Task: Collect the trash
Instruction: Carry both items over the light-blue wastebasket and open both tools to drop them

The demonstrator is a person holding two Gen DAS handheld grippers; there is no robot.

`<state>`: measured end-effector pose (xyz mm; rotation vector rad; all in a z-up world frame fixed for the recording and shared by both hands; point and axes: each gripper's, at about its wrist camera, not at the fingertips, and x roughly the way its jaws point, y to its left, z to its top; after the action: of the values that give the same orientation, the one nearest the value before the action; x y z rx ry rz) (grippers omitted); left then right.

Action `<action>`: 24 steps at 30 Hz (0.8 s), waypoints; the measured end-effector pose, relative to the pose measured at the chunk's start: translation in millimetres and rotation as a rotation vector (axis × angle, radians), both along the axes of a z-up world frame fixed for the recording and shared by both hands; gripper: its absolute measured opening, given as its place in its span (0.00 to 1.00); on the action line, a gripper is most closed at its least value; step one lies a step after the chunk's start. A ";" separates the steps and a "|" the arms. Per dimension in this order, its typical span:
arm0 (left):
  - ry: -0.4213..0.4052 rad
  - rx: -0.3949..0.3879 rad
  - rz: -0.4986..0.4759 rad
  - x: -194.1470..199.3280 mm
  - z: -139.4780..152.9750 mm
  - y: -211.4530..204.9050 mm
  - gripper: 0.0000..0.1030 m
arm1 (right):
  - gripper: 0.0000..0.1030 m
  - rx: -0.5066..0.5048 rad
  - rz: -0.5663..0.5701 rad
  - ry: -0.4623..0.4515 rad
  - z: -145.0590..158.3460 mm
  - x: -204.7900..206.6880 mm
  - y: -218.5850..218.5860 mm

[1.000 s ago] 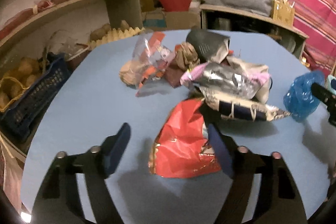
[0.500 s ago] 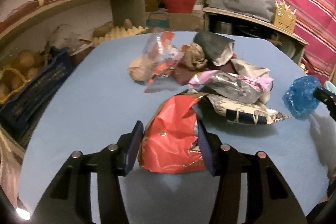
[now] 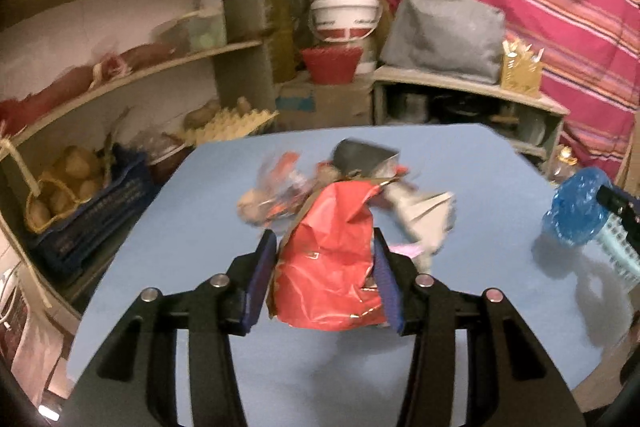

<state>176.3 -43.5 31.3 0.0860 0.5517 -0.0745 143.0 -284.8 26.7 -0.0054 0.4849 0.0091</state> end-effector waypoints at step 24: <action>-0.025 -0.065 -0.420 7.8 14.9 -304.8 0.45 | 0.11 0.102 -0.374 0.049 2.2 -45.0 -255.3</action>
<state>184.1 -348.3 46.2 0.1379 0.4989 -0.4998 98.0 -540.1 28.9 0.1856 0.5285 -0.3339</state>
